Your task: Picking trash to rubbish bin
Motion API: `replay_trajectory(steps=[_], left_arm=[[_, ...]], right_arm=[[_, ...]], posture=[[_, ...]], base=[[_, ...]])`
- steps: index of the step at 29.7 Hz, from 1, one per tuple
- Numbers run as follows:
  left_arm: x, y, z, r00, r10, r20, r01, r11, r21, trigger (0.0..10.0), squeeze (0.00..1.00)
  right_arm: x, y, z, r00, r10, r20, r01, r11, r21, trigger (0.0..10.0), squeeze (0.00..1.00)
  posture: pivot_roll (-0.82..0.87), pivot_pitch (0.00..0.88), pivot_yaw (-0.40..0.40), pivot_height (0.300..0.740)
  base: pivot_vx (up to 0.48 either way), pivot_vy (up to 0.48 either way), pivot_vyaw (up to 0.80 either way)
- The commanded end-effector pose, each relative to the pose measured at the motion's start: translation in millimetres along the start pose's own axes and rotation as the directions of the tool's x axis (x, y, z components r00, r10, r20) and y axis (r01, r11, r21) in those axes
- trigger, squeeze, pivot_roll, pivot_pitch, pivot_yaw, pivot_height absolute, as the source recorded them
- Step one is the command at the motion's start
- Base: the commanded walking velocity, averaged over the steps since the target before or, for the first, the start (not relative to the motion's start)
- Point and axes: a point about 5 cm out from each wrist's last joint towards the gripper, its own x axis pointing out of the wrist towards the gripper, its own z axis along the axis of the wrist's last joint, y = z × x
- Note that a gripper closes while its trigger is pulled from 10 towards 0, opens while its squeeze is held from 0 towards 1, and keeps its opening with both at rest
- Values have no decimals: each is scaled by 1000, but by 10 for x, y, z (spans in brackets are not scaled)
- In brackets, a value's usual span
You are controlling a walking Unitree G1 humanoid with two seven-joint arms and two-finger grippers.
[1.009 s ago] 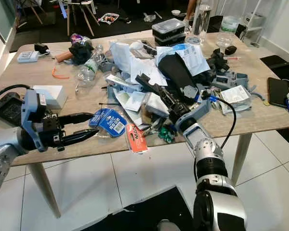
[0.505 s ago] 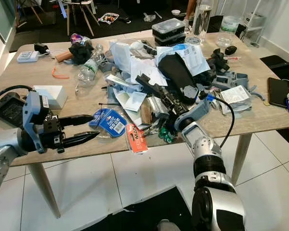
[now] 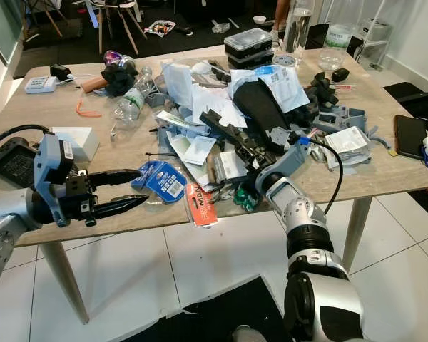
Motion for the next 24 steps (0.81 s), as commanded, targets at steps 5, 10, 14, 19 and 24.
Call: replay_trajectory(steps=[5,10,14,19,24], left_arm=[[24,-12,21,1000,-13,-11,14,1000,14,10000,0],[41,-9,33,1000,-18,-4,18,1000,17,10000,0],[61,-11,39,1000,-22,5,21,1000,19,10000,0],[109,-13,85,998,-25,51,24,999,28,10000,0],[154,-37,209,988,-46,144,42,999,33,10000,0]], right_arm=[[-46,-112,-105,997,-44,-64,45,999,16,0,0],[-68,-131,-30,999,-45,-30,45,999,17,0,0],[-91,-11,131,993,83,89,-85,996,14,0,0],[-165,79,291,952,204,229,-216,976,29,0,0],[-253,132,359,909,292,297,-317,948,38,2431,0]], posture=[[9,117,25,740],[8,110,24,740],[8,110,24,740],[8,110,24,740],[8,113,26,740]], base=[[0,0,0],[0,0,0],[0,0,0],[0,0,0],[0,0,0]])
